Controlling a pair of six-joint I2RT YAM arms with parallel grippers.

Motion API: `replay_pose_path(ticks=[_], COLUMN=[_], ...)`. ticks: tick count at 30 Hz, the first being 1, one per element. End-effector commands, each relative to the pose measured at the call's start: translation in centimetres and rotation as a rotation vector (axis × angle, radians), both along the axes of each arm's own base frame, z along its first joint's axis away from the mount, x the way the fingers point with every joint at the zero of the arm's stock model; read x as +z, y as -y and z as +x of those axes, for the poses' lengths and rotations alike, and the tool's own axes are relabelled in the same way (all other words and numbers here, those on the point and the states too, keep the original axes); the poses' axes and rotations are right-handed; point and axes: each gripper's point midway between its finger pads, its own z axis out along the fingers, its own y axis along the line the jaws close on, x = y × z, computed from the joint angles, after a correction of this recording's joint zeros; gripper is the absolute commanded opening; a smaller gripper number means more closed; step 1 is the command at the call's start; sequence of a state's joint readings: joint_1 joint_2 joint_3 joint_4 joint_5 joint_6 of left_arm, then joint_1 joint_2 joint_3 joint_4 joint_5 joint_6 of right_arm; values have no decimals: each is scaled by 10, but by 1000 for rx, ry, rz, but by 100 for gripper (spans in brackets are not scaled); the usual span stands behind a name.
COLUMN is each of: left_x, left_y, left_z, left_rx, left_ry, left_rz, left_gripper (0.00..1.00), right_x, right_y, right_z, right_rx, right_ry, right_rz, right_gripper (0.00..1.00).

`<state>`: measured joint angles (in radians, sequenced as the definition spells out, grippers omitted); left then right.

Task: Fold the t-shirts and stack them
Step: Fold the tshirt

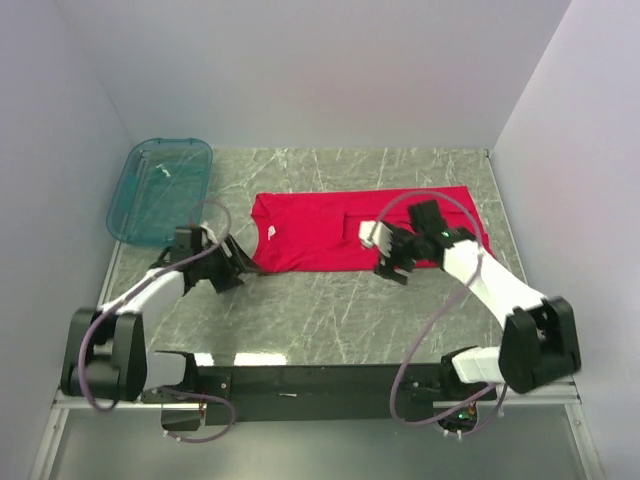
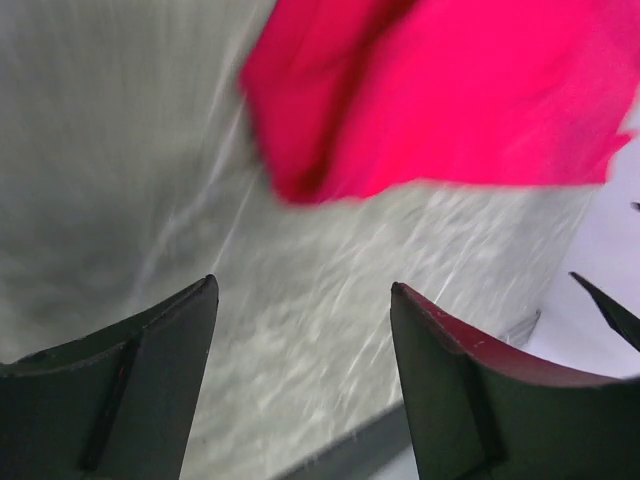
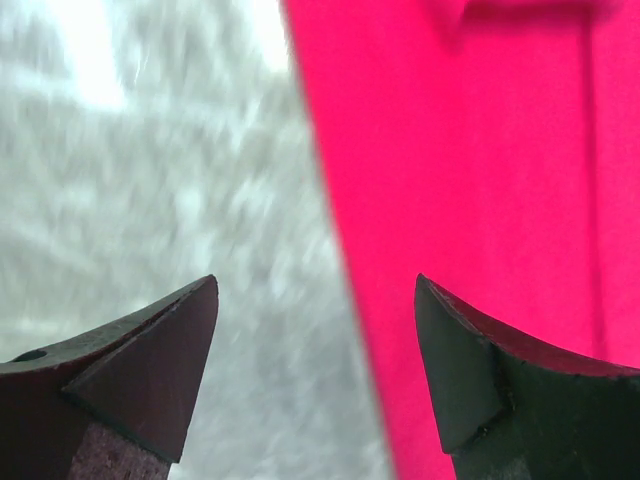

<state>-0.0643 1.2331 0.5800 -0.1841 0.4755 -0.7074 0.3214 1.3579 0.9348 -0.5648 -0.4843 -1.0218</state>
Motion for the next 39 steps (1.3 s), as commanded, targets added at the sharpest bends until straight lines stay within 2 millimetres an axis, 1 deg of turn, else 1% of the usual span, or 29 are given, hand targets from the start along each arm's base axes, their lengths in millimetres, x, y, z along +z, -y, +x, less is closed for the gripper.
replay_pose_path(ticks=[1,2,3,4,5,7,9,10,11,13,14,15,17,19,23,24,26,27,28,29,30,31,32,33,35,36,37,38,39], left_x=[-2,-8,-11,-14,-21,-28,-36,-40,-49,-52,-59,-58,-64,-64,-60,-57,-62,-57,-60,-61,-53,-54,-51,-38,-28,-13,-8,5,13], left_y=[36,41,49,48,52,51,52,47,45,43,41,41,37,33,19,11,-4,-12,-25,-32,-37,-47,-51,-51,-44,-38,-34,-22,-17], left_z=[-5,-5,-7,-1,-2,1,6,11,11,20,23,29,34,40,42,48,49,57,59,62,73,78,84,99,113,127,132,139,142], left_rx=[3,33,30,70,97,144,201,252,280,315,344,356,393,419,442,464,457,468,463,463,441,450,447,437,354,329,291,247,227], left_ry=[-67,-107,-122,-122,-156,-164,-188,-198,-232,-234,-248,-241,-248,-250,-235,-211,-217,-196,-202,-203,-173,-184,-175,-138,-99,-58,-38,-4,19], left_rz=[-110,-114,-99,-71,-65,-50,-62,-53,-37,-30,-22,-26,-6,17,101,138,215,243,292,314,336,350,357,350,336,312,306,260,237], left_gripper=[75,75,75,75,76,76,76,75,74,72,71,68,57,46,40,40,34,31,27,26,24,23,23,23,26,29,38,43,49], right_x=[6,6,8,7,8,5,3,5,6,6,7,5,4,2,3,3,3,3,3,3,2,2,0,-2,-8,-14,-19,-29,-34], right_y=[22,30,48,57,67,95,110,122,126,133,135,134,133,131,132,132,132,131,131,130,129,130,129,128,124,120,112,107,104], right_z=[-8,-9,-6,-9,-9,-10,-13,-13,-14,-19,-20,-24,-26,-29,-30,-30,-29,-31,-30,-30,-32,-32,-33,-36,-41,-51,-56,-64,-63], right_rx=[58,32,-24,-49,-74,-154,-186,-228,-234,-258,-261,-261,-260,-259,-265,-266,-268,-265,-259,-250,-246,-241,-223,-213,-146,-115,-63,-11,14], right_ry=[139,142,146,143,152,157,155,156,156,138,139,131,130,133,144,144,140,133,133,138,127,128,130,118,109,72,58,39,48], right_rz=[27,28,32,33,31,13,-1,7,15,41,46,52,63,70,77,78,82,86,87,84,88,85,78,77,63,63,52,36,10], right_gripper=[86,86,86,85,85,85,85,85,85,84,84,84,84,84,84,84,84,84,83,83,83,83,83,82,82,83,83,83,83])
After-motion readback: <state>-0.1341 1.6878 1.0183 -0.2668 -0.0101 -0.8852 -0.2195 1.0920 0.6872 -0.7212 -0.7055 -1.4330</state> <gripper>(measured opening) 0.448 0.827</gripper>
